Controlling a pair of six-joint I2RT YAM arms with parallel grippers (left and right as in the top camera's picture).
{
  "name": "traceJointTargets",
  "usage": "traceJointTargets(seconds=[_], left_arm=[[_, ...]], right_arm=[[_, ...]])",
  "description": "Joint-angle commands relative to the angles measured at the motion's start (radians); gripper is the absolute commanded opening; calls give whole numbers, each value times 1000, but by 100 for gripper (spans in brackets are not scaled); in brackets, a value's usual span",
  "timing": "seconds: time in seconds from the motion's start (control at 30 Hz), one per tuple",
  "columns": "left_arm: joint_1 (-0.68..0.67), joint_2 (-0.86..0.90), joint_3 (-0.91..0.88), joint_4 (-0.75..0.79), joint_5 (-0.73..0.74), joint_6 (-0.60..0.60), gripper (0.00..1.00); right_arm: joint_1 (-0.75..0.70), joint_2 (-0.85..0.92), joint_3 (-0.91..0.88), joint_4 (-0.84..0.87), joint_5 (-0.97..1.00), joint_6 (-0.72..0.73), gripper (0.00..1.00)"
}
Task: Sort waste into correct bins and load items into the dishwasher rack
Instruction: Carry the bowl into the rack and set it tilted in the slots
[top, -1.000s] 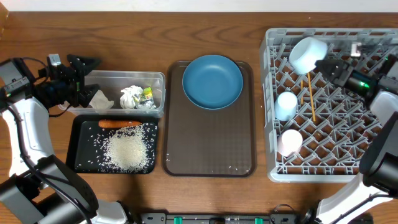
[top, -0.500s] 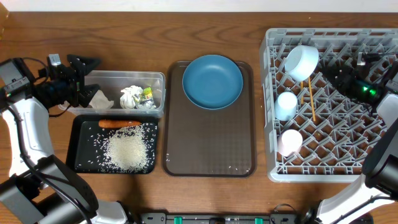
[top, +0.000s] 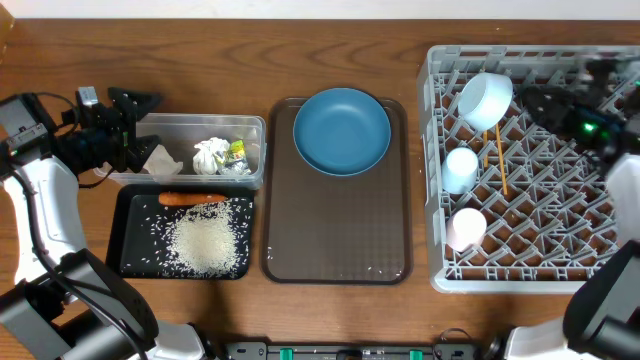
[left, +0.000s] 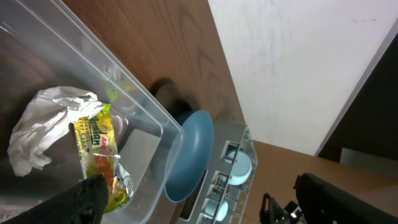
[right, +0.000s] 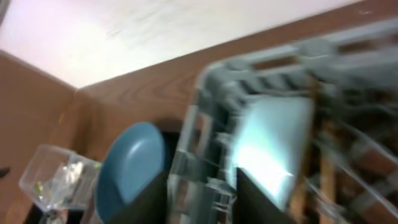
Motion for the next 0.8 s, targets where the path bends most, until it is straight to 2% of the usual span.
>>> traceJointTargets(seconds=[0.0,0.03,0.2,0.33,0.63,0.77], left_arm=[[4,-19,-6,-2,14,25,98],[4,-19,-6,-2,14,25,98],[4,-19,-6,-2,14,25,98],[4,-19,-6,-2,14,25,98],[4,-19,-6,-2,14,25,98],[4,-19,-6,-2,14,25,98]], right_arm=[[79,8,5,-15,132,-63,6],[99,13,5,-24,193,-63,1],[222,61,5,-3,480,-165,1],[267,97,5,13,652,-174,1],[245,91,5,-37,736,-136,1],[247,89,6,-45,737,-137,7]])
